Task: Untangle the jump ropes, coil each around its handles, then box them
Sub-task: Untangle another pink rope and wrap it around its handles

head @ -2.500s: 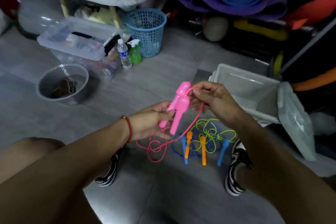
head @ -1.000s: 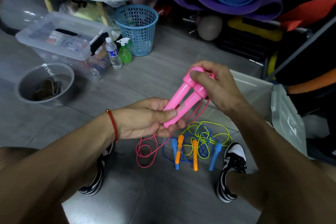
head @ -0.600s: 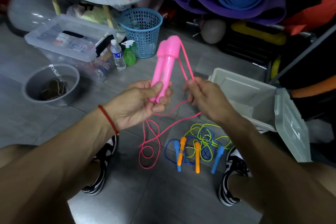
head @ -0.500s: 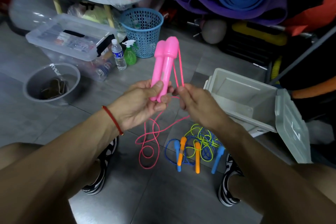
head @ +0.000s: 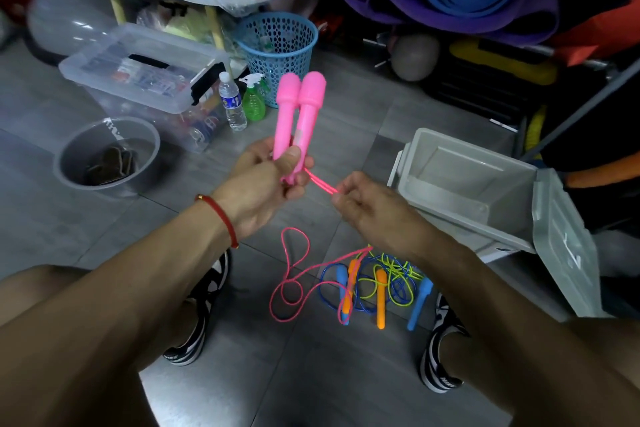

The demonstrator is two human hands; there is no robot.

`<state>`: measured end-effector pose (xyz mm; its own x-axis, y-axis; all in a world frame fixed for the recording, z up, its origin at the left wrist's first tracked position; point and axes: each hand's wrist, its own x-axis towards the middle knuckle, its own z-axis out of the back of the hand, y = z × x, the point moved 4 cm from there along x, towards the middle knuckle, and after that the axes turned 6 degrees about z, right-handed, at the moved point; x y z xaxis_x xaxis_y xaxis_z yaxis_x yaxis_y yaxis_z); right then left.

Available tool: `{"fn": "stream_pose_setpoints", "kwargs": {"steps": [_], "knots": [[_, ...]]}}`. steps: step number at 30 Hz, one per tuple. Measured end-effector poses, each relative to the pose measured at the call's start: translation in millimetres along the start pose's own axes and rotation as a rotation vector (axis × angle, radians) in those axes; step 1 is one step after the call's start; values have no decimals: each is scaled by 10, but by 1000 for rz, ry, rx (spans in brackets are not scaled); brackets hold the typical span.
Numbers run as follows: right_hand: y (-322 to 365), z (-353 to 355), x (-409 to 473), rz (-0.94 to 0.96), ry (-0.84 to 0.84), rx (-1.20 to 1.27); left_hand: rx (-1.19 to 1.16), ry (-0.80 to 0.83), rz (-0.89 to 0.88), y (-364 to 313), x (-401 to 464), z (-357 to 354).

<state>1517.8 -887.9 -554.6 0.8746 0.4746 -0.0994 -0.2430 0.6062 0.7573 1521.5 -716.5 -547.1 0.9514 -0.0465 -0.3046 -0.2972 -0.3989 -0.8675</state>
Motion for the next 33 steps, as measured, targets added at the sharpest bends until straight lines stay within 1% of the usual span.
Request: {"fn": "stream_pose_setpoints", "kwargs": {"steps": [2,4,6,8,9,10,12,13,15,17,18,20,22,24,25,27,29,31,33], "knots": [[89,113,-62,95,-35,-205,137,-76,-65,29,13,70],[182,200,-137,134,-49,-372,250,-152,-143,41,31,117],[255,207,-203,168,-52,-550,290,-220,-177,29,65,181],[299,198,-254,215,-70,-678,308,-238,-158,37,129,273],[315,232,-267,232,-92,-713,379,-244,-161,49,151,318],[324,294,-276,246,-123,-736,502,-257,-181,62,176,373],[332,426,-285,308,-189,-804,812,-276,-233,86,210,456],[322,474,-288,351,-203,-852,956,-276,-237,108,216,476],[289,513,-271,437,-183,-935,1141,-233,-202,180,214,491],[250,511,-244,512,-152,-958,1296,-145,-142,268,173,446],[234,505,-228,526,-133,-948,1406,-74,-108,318,132,402],[167,501,-185,518,-98,-910,1563,168,-41,452,2,276],[72,522,-107,468,-73,-847,1592,422,-3,550,-161,123],[-23,564,-25,428,-2,-714,1600,573,-5,603,-301,-9],[-70,572,1,438,33,-592,1602,623,-24,609,-349,-65],[-130,585,40,439,90,-358,1571,693,-94,584,-447,-154],[-258,547,78,341,109,-146,1472,738,-181,499,-548,-246],[-491,451,76,187,124,155,1296,721,-225,369,-641,-306],[-732,327,12,86,155,377,1114,637,-210,245,-650,-306]]}}
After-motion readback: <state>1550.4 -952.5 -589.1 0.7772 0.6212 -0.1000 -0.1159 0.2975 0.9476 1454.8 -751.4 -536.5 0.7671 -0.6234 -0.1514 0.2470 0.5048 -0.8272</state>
